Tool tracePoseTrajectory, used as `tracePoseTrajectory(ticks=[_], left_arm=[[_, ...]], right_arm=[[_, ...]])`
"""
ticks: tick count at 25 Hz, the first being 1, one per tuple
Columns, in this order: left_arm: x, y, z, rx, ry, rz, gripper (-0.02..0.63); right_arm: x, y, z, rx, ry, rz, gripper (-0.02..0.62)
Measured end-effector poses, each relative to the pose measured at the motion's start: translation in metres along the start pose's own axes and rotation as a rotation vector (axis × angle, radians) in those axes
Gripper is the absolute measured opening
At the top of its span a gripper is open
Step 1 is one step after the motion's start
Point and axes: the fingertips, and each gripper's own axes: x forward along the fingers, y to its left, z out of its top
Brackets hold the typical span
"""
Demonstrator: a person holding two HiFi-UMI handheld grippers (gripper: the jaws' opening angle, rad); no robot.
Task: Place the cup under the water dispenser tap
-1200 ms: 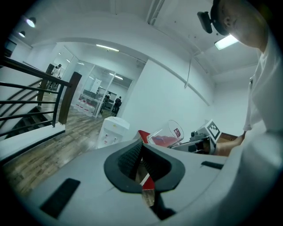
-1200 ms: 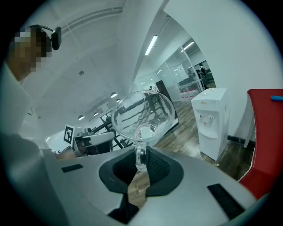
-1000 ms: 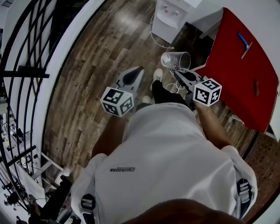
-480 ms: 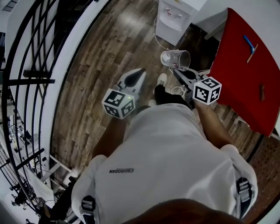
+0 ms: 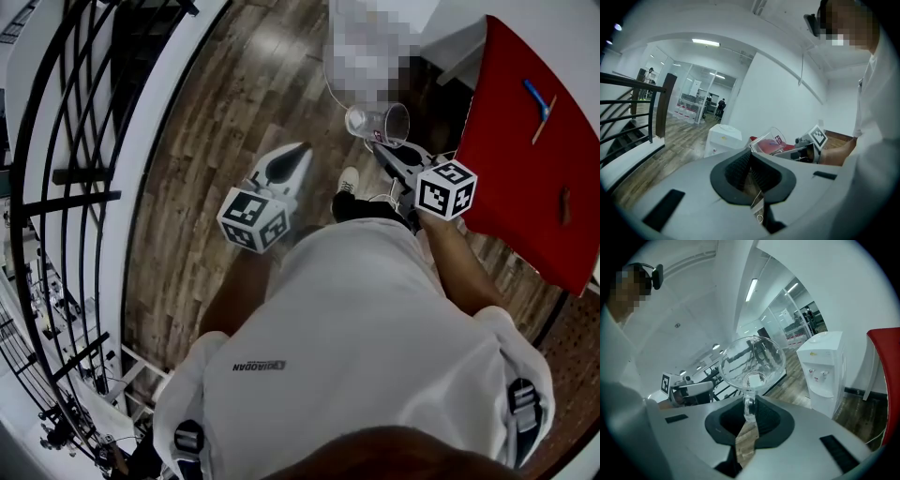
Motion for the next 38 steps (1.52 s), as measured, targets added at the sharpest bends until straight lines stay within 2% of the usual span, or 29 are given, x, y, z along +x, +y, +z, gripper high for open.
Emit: tracePoseTrajectory(ticks=[7, 15, 22, 31, 38], left_arm=[[0.033, 0.036, 0.035, 0.023, 0.006, 0.029, -0.005], [0.086, 0.050, 0.070, 0.077, 0.011, -0.008, -0.005], [0.114, 0.060, 0.085, 0.094, 0.002, -0.028, -0.005], [0.147, 0.083, 0.082, 0.075, 0.049, -0.104, -0.005], [0.165, 0.122, 0.092, 0.113, 0.109, -0.188, -0.005]], right_arm=[[0.019, -0.035, 0.035, 0.000, -0.017, -0.003, 0.044], [0.037, -0.067, 0.074, 0.003, -0.088, 0.013, 0.044], [0.044, -0.089, 0.090, -0.004, -0.101, -0.006, 0.044], [0.050, -0.107, 0.097, 0.014, -0.116, -0.090, 0.044], [0.070, -0.113, 0.101, 0.026, -0.118, -0.229, 0.044]])
